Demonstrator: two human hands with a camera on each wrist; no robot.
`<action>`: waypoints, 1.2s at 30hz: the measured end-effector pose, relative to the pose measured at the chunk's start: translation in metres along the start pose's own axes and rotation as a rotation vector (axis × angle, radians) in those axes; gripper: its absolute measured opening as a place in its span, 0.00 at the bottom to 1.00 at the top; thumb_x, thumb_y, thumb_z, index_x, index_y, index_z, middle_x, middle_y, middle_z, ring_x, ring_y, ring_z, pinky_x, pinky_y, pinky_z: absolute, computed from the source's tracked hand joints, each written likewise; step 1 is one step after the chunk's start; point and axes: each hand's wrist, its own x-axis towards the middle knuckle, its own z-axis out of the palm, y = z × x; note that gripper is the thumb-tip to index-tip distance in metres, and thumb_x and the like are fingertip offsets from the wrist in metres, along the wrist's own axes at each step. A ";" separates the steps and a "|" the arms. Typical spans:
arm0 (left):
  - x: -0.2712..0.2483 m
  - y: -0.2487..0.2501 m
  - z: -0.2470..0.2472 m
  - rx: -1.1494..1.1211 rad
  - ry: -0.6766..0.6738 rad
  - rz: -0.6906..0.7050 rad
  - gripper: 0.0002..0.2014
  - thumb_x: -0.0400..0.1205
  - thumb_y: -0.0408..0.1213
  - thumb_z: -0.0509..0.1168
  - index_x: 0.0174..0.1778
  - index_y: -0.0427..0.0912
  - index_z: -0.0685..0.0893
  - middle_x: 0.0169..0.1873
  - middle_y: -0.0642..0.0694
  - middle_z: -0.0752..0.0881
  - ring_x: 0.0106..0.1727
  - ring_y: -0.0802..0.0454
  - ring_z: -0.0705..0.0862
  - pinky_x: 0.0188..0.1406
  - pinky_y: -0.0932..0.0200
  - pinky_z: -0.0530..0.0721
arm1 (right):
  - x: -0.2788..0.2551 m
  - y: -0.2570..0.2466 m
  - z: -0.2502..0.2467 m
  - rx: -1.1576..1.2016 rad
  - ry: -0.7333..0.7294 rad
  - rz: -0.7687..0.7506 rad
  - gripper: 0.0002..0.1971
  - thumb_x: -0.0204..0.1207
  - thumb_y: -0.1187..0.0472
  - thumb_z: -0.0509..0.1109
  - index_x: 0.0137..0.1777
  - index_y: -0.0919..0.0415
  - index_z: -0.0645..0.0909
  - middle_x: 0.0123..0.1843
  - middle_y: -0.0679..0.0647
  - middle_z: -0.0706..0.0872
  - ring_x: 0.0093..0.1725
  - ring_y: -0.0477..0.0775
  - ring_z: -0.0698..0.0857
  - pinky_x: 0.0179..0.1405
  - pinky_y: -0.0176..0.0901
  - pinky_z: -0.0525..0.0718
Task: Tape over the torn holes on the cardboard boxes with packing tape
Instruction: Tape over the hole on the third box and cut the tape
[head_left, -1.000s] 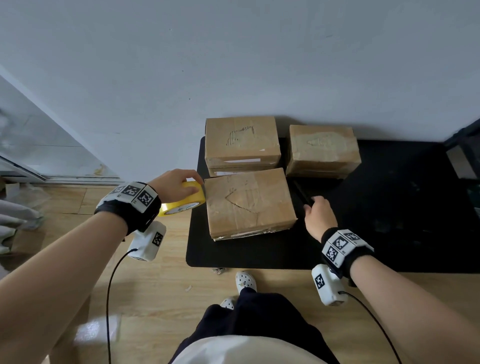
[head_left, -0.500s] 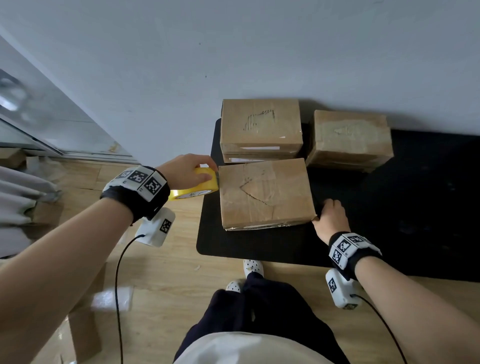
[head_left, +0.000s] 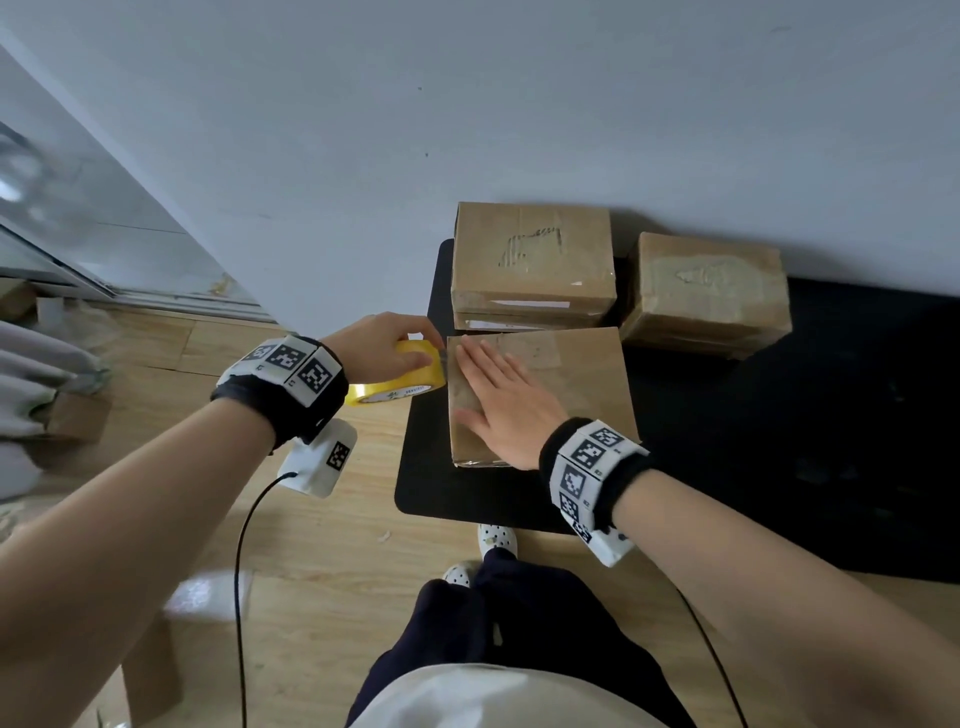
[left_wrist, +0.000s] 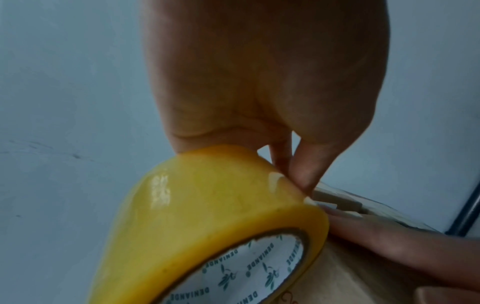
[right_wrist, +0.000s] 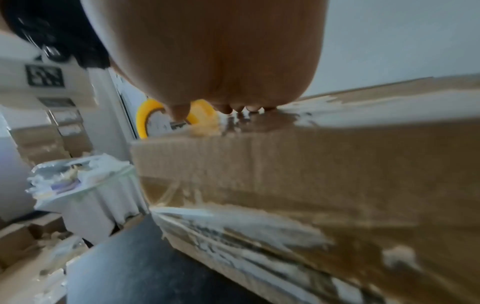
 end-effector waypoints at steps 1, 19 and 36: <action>0.000 -0.001 0.000 0.001 0.002 0.002 0.12 0.82 0.38 0.61 0.61 0.51 0.80 0.48 0.53 0.77 0.50 0.53 0.74 0.52 0.59 0.70 | 0.003 0.003 0.004 -0.030 -0.013 0.002 0.36 0.85 0.41 0.46 0.84 0.58 0.37 0.86 0.50 0.36 0.84 0.46 0.36 0.83 0.47 0.39; -0.002 0.002 0.001 0.112 0.027 -0.051 0.12 0.81 0.42 0.61 0.60 0.54 0.81 0.55 0.46 0.81 0.52 0.50 0.75 0.54 0.56 0.73 | 0.002 -0.008 0.016 -0.051 0.060 0.056 0.37 0.83 0.36 0.46 0.85 0.52 0.39 0.86 0.50 0.36 0.84 0.50 0.37 0.81 0.47 0.35; -0.040 -0.032 -0.007 0.010 0.108 -0.051 0.12 0.82 0.40 0.63 0.61 0.54 0.80 0.47 0.49 0.79 0.52 0.51 0.75 0.54 0.57 0.71 | -0.006 -0.006 0.002 -0.061 0.076 0.194 0.39 0.83 0.36 0.39 0.82 0.57 0.28 0.83 0.50 0.26 0.82 0.48 0.29 0.81 0.50 0.31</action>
